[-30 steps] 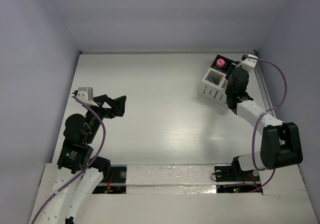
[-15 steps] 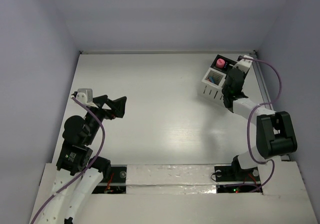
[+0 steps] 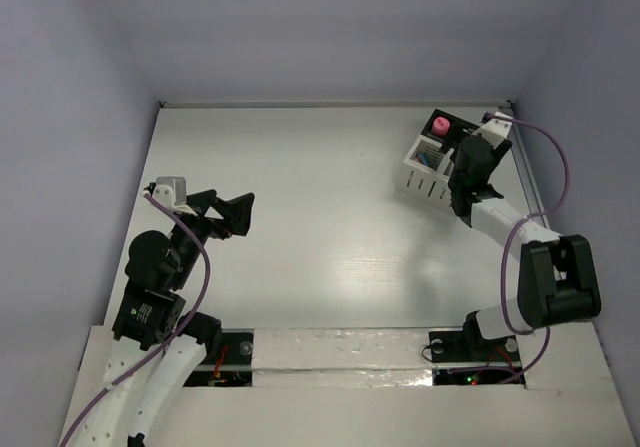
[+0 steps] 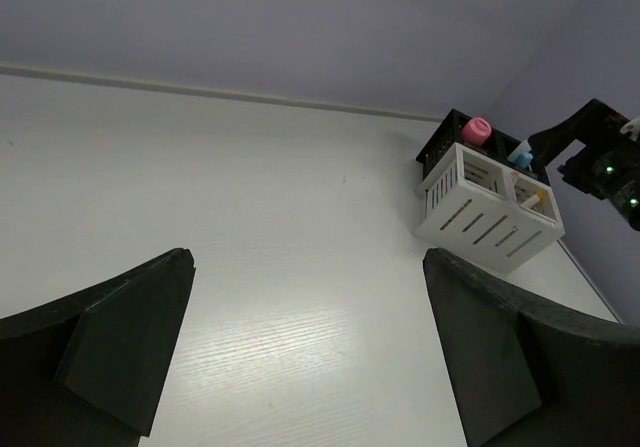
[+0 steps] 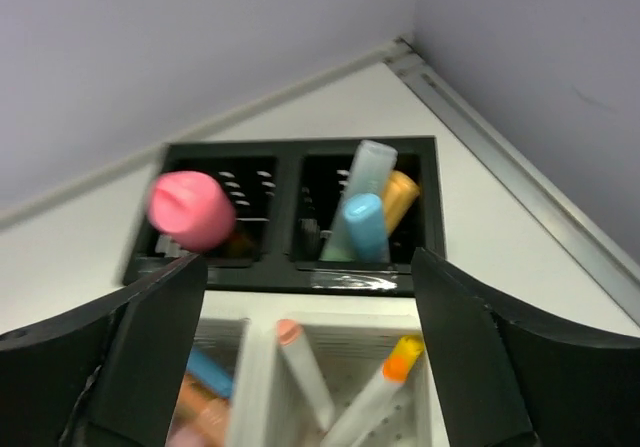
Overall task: Sort the stationery into containers
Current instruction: Place the pen in the storage box, then reset both arms
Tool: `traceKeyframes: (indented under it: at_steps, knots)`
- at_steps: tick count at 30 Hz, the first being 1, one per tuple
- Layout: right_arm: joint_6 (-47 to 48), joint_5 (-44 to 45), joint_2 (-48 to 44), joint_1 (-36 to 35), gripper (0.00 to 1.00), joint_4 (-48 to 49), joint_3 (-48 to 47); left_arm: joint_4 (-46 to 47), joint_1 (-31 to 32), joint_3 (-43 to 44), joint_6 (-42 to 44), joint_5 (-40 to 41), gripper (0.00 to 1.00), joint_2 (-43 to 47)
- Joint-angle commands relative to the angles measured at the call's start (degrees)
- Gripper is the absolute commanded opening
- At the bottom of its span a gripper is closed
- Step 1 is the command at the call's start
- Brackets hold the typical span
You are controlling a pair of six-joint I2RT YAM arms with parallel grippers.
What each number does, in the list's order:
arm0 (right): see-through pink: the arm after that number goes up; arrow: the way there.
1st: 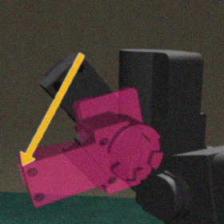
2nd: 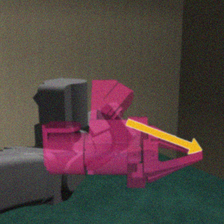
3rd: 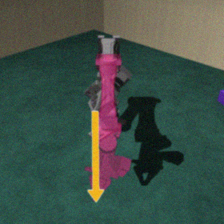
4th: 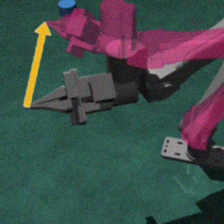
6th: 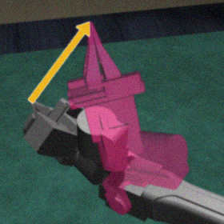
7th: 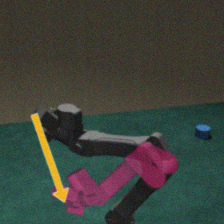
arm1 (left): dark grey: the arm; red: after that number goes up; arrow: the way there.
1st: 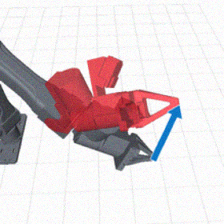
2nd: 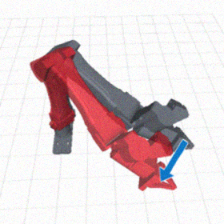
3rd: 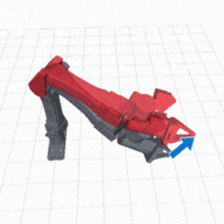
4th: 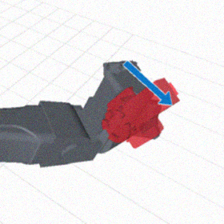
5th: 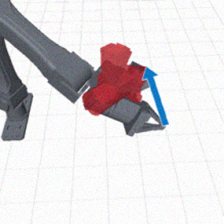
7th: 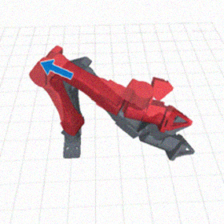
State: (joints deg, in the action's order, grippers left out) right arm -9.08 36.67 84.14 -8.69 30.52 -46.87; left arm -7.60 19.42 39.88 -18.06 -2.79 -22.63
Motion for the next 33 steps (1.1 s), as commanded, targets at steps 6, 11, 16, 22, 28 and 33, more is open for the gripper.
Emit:
traceKeyframes:
  at_steps: [6,11,16,22,28,33]
  knots:
    - [-14.4,-21.9,-19.0,0.3,0.95,-10.2,-1.3,3.2,-0.4,1.8,0.2,-2.0,0.99,-0.4]
    - [-19.8,-40.2,-30.9,0.3,0.98,-13.6,-0.3,4.3,-2.2,1.5,-0.2,-4.2,0.99,-1.4]
    - [-21.6,-43.5,-44.3,0.3,1.0,-19.1,-1.1,7.2,-3.3,2.8,-0.8,-3.8,0.99,-1.2]
    - [-21.2,-41.9,-54.3,0.3,1.0,-27.5,-5.2,7.2,-3.3,8.1,-0.9,-2.6,0.99,-1.5]
    - [-20.0,-40.2,-58.6,0.3,1.0,-27.7,-4.5,10.7,-3.3,8.6,-2.0,-0.6,0.99,-0.6]
    - [-19.3,-42.3,-55.5,0.3,1.0,-30.3,-6.2,12.5,-3.3,7.2,-3.1,-2.8,0.99,0.4]
